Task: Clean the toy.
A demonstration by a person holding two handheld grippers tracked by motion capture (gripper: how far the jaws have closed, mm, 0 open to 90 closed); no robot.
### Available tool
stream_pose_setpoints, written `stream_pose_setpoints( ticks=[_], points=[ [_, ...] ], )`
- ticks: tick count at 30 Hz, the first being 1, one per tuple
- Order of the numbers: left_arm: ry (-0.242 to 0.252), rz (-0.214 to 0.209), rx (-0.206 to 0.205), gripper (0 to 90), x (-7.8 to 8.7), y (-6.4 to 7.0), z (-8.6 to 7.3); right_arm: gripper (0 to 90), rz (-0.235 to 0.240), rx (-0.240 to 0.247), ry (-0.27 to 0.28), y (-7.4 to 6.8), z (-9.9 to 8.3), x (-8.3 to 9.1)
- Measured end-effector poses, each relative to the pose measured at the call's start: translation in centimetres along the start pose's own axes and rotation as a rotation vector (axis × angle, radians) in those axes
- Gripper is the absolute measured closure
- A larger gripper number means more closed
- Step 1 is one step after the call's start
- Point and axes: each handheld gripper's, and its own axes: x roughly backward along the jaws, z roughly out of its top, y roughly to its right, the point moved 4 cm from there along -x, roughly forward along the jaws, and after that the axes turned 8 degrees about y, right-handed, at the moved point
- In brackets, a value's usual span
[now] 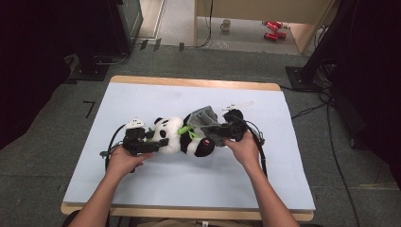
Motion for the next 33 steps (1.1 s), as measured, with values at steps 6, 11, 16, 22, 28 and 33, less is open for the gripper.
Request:
stream_pose_setpoints(
  ticks=[6, 11, 16, 22, 28, 33],
  points=[
    [0.010, 0.019, 0.064, 31.7, -0.3, -0.3, 0.4, 77.7, -0.053, -0.058, -0.024, 1.5, -1.5, 1.4],
    [0.015, 0.034, 0.109, 32.0, -0.5, -0.5, 0.9, 77.8, -0.048, -0.101, 0.029, 1.3, -0.6, 3.8],
    [0.017, 0.038, 0.110, 32.0, -0.6, -0.5, 0.9, 77.7, -0.013, -0.080, 0.082, -1.1, 2.3, 5.9],
    [0.001, 0.052, 0.089, 32.1, -0.6, -0.2, 1.0, 77.6, 0.050, -0.041, 0.060, -4.1, 3.8, 5.8],
    [-0.019, 0.051, 0.074, 32.7, -0.6, -0.1, 0.9, 77.4, 0.066, -0.002, -0.017, -5.6, 2.3, 3.6],
    [-0.044, 0.036, 0.063, 33.0, -0.5, -0.1, 0.7, 77.3, 0.032, -0.014, -0.029, -4.4, 0.4, 3.2]
  ],
)
